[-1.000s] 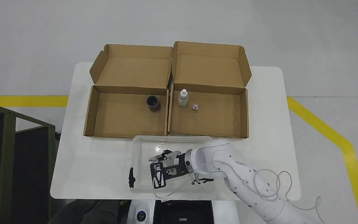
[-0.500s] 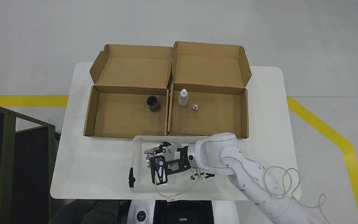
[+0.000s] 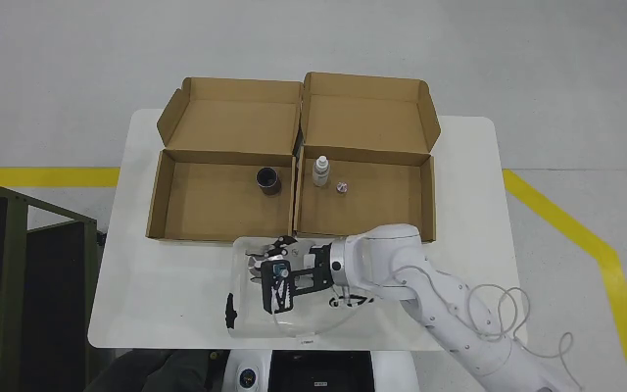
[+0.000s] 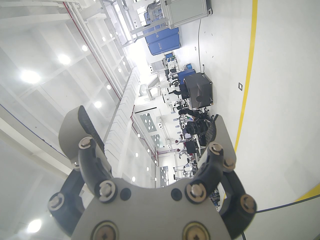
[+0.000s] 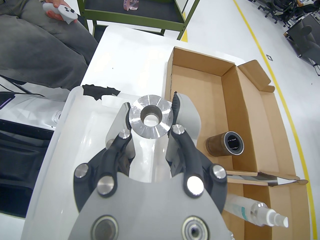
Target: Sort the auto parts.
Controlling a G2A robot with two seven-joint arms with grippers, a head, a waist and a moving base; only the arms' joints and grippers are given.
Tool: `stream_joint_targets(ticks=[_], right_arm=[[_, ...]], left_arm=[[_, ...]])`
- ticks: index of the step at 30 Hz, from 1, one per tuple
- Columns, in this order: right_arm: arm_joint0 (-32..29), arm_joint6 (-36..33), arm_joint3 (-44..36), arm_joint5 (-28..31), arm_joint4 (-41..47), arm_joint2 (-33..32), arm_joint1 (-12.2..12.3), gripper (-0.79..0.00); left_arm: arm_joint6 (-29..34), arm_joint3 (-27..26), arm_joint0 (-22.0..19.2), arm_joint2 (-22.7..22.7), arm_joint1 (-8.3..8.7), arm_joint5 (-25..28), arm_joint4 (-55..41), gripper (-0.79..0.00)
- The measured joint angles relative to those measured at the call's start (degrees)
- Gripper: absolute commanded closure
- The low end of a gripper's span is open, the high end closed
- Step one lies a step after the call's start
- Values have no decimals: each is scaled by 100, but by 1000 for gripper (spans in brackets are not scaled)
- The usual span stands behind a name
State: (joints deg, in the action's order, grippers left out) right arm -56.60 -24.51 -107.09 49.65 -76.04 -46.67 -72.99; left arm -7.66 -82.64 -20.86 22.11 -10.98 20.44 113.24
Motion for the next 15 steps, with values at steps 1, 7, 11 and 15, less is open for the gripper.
stream_joint_targets(ticks=[1, 7, 11, 15], right_arm=[[18, 12, 9, -16, 14, -5, -2, 0], [115, 83, 59, -147, 90, -57, -9, 0], [184, 108, 121, -204, 145, -71, -17, 0], [277, 126, 212, -254, 177, -47, -34, 0]], left_arm=[[0, 0, 0, 0, 0, 0, 0, -785], [0, 0, 0, 0, 0, 0, 0, -785], [0, 0, 0, 0, 0, 0, 0, -785], [0, 0, 0, 0, 0, 0, 0, -785]])
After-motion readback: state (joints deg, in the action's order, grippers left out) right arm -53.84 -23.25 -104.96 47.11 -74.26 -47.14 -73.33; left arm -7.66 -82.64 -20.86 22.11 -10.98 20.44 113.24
